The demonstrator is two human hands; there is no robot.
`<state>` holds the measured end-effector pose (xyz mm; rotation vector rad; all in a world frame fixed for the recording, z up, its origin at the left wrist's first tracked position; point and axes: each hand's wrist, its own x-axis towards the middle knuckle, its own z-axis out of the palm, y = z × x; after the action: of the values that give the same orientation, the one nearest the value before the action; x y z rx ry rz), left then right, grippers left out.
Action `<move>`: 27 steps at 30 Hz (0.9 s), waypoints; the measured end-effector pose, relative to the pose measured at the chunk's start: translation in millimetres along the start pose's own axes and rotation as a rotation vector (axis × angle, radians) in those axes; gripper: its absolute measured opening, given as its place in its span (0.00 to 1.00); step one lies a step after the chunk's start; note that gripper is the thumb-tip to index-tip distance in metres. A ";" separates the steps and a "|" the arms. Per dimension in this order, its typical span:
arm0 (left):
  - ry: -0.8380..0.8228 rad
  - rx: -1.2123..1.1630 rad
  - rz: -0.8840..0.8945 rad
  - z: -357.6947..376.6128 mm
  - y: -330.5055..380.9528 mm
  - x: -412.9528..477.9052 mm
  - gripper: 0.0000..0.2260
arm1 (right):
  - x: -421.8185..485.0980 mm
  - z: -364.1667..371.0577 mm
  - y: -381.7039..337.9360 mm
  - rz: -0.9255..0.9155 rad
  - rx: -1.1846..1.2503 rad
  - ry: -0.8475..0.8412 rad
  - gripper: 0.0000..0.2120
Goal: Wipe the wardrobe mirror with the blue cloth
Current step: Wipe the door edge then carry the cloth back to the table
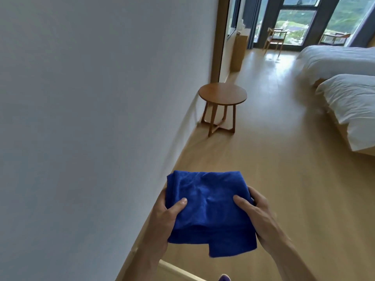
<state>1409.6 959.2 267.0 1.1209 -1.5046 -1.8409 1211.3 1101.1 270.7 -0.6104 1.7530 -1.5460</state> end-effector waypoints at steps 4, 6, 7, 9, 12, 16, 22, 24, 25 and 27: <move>0.005 0.025 0.015 35.6 21.2 48.5 0.14 | 54.0 -28.2 -15.2 -0.019 0.025 -0.014 0.10; 0.002 0.034 0.034 54.5 31.9 70.5 0.14 | 79.3 -44.6 -24.2 -0.033 0.032 -0.013 0.08; 0.000 0.030 0.040 63.7 35.8 80.8 0.14 | 91.2 -52.6 -27.6 -0.039 0.031 -0.013 0.08; 0.001 0.011 0.046 81.9 41.0 99.0 0.15 | 112.9 -68.1 -32.7 -0.044 0.025 -0.016 0.08; -0.005 -0.008 0.046 105.0 45.6 123.7 0.20 | 140.6 -86.9 -39.2 -0.040 0.016 -0.019 0.09; -0.027 0.026 0.045 127.2 54.5 163.4 0.16 | 173.3 -105.1 -47.5 -0.032 0.021 0.001 0.08; -0.059 0.105 0.044 154.0 68.4 242.9 0.13 | 239.1 -121.6 -56.6 -0.002 -0.021 0.093 0.09; -0.079 0.121 0.022 162.1 70.6 275.7 0.12 | 265.7 -123.5 -58.1 0.004 -0.051 0.139 0.09; -0.089 0.127 0.014 166.3 71.3 294.3 0.12 | 280.0 -124.0 -58.8 0.009 -0.066 0.160 0.09; -0.114 0.138 0.010 175.2 75.2 332.0 0.11 | 309.8 -124.6 -61.9 0.022 -0.088 0.199 0.08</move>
<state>1077.6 768.8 255.0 1.0836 -1.7214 -1.8460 912.6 939.7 273.7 -0.4919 1.9788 -1.5660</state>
